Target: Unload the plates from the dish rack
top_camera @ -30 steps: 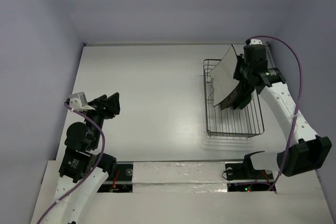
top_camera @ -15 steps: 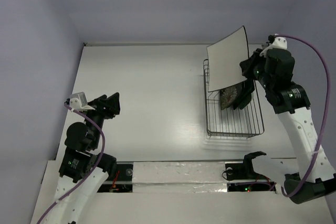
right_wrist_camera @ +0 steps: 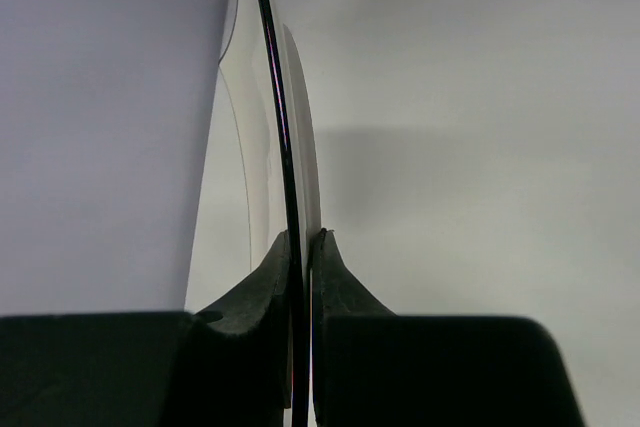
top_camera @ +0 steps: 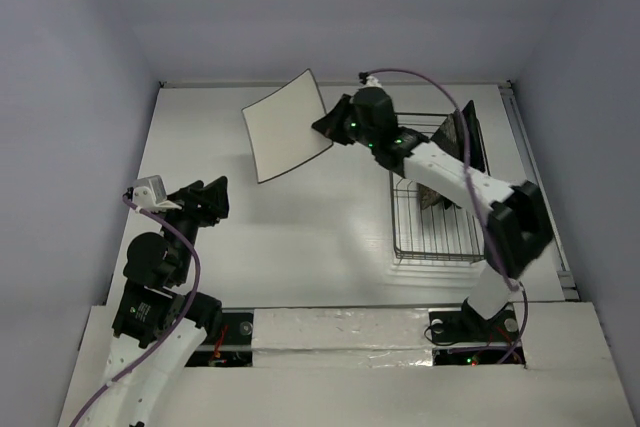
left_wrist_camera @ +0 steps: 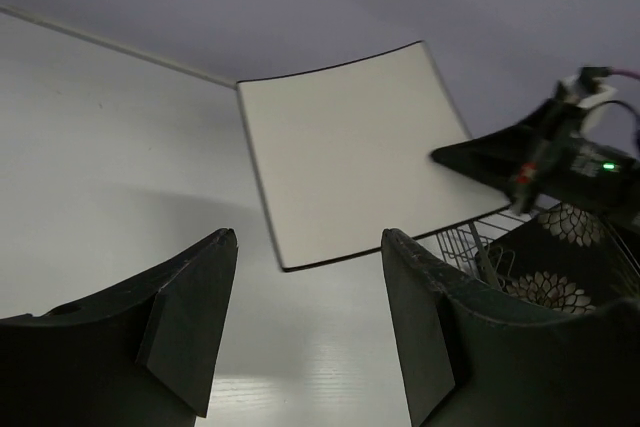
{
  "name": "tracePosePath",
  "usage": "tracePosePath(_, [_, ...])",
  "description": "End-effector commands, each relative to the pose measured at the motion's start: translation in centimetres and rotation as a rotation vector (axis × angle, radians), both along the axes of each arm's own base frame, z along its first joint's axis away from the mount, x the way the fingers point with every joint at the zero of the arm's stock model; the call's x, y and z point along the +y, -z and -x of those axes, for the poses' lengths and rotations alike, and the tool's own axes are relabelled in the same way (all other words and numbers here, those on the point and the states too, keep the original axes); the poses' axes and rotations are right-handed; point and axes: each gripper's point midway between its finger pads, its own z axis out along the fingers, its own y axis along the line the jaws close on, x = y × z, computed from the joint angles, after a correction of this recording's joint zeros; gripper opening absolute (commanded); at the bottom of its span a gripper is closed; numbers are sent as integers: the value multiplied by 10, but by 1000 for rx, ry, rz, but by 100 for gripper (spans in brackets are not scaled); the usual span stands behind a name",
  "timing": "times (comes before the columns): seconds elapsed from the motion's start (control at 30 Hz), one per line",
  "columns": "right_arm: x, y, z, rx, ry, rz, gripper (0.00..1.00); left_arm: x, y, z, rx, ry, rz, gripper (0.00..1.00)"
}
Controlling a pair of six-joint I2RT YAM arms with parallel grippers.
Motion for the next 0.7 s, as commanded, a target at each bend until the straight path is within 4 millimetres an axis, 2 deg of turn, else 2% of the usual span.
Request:
tracePosePath(0.0, [45,-153,-24,-265,-11,-436,0,-3,-10,-3,-37,8,16,57])
tracePosePath(0.03, [59,-146,-26,-246,-31,-440,0,-3,-10,-3,-37,8,16,57])
tracePosePath(0.07, [71,-118,-40,-194,-21,-425,0,-3,-10,-3,-39,8,16,57])
tracePosePath(0.13, [89,-108,-44,-169,-30,-429,0,-3,-11,-2,-42,8,17,57])
tracePosePath(0.17, [94,-112,-50,-171,-24,-440,0,-2,-12,-1,-44,8,18,57])
tracePosePath(0.2, [110,-83,-58,-130,-38,-410,0,-2,-12,-1,-46,8,19,57])
tracePosePath(0.23, [118,-73,-62,-106,-50,-400,0,-2,-12,-1,-46,8,19,57])
tracePosePath(0.27, [129,-72,-62,-89,-59,-404,0,-2,-12,-2,-44,8,18,57])
tracePosePath(0.3, [135,-47,-71,-56,-46,-384,0,-3,-11,-2,-43,8,18,57])
tracePosePath(0.33, [142,-36,-71,-39,-45,-380,0,-3,-11,-2,-42,8,17,57])
tracePosePath(0.4, [152,-18,-72,1,-45,-394,0,-3,-11,-2,-42,8,17,57])
tracePosePath(0.43, [155,1,-75,27,-38,-383,0,-3,-11,-2,-42,8,17,57])
tracePosePath(0.47, [162,8,-72,41,-45,-388,0,-3,-11,-2,-42,8,17,57])
tracePosePath(0.53, [165,30,-75,73,-36,-370,0,-3,-11,-2,-40,8,17,57])
tracePosePath(0.6, [170,43,-72,94,-34,-356,0,-3,-11,-2,-40,8,15,57])
tracePosePath(0.67, [174,57,-66,119,-38,-344,9,-3,-11,-2,-42,8,16,57])
